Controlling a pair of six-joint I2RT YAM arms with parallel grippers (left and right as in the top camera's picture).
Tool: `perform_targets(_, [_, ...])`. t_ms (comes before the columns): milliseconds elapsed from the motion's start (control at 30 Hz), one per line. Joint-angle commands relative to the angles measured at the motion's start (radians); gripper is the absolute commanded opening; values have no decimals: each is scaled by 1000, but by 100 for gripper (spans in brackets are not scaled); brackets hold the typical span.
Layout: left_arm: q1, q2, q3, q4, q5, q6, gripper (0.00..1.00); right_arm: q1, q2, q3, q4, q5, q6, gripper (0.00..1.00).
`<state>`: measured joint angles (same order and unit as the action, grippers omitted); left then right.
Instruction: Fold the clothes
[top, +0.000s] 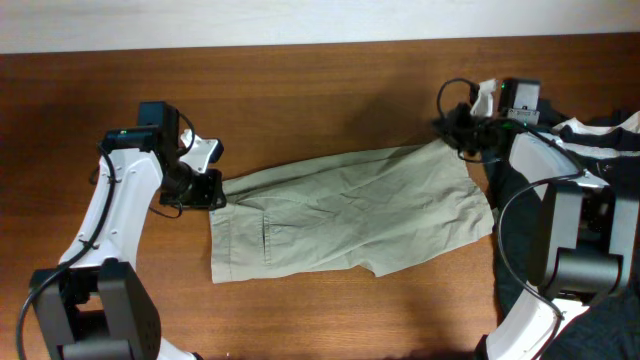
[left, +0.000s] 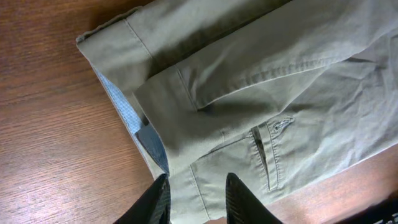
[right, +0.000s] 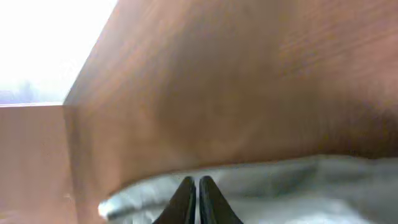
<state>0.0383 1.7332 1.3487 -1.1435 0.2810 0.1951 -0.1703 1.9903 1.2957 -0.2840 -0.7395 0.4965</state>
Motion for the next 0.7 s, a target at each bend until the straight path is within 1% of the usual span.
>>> perform_targets(0, [-28,6,-39,-2,3,18,35,-2,-146,18,-242,48,-221,11])
perform_targets(33, [-51,6,-79,11,3,20,33,-2,-202,18,-344,104,-291,12])
perform_targets(100, [-95,6,-121,35,-2,21,24,-2,-275,18,-451,163,-360,13])
perform_targets(167, [-117,6,-122,58,-49,20,3,-2,-296,18,-519,180,-370,12])
perform_targets(200, [-119,9,-122,74,-73,19,0,-2,-295,17,-544,189,-369,12])
perform_targets(233, [-119,20,-129,129,-98,19,0,1,-295,17,-571,207,-370,12])
perform_targets(267, [-119,41,-152,227,-126,14,0,1,-295,17,-597,224,-370,13])
perform_targets(300, [-113,81,-176,331,-203,-21,0,1,-295,17,-619,229,-370,13])
perform_targets(333, [-102,118,-177,374,-243,-26,0,1,-295,17,-637,229,-370,13])
perform_targets(367, [-85,152,-177,408,-283,-66,0,1,-295,17,-660,229,-371,13])
perform_targets(400, [-41,181,-177,454,-305,-155,0,1,-295,16,-694,229,-419,15])
perform_targets(433, [16,176,-166,481,-198,-184,0,1,-295,16,-718,235,-469,17])
perform_targets(467, [45,175,-144,471,-124,-182,7,1,-294,5,-729,285,-471,17])
perform_targets(500, [63,173,-118,444,-62,-178,11,1,-294,-15,-726,307,-470,17])
perform_targets(567, [79,162,-40,352,59,-109,16,2,-293,-77,-701,303,-470,19])
perform_targets(600, [75,152,0,301,108,-76,17,2,-293,-116,-682,303,-468,19])
perform_targets(633, [55,132,22,266,208,-29,17,2,-293,-164,-676,320,-411,18])
perform_targets(667, [16,123,22,241,254,29,17,2,-293,-218,-677,382,-301,18])
